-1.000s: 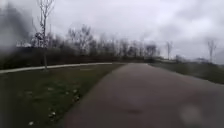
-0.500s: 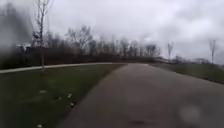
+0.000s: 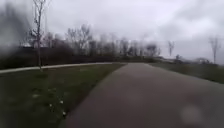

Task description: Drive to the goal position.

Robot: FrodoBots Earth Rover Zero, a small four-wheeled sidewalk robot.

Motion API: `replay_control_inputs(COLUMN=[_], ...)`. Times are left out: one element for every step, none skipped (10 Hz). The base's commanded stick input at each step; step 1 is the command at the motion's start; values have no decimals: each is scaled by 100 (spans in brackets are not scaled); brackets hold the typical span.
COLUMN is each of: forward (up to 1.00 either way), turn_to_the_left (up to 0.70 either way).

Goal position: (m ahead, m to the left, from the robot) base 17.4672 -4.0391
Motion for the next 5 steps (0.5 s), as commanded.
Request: replay_control_inputs(forward=[70, 70, 70, 70, 70], turn_to_the_left=[0, 0, 0, 0, 0])
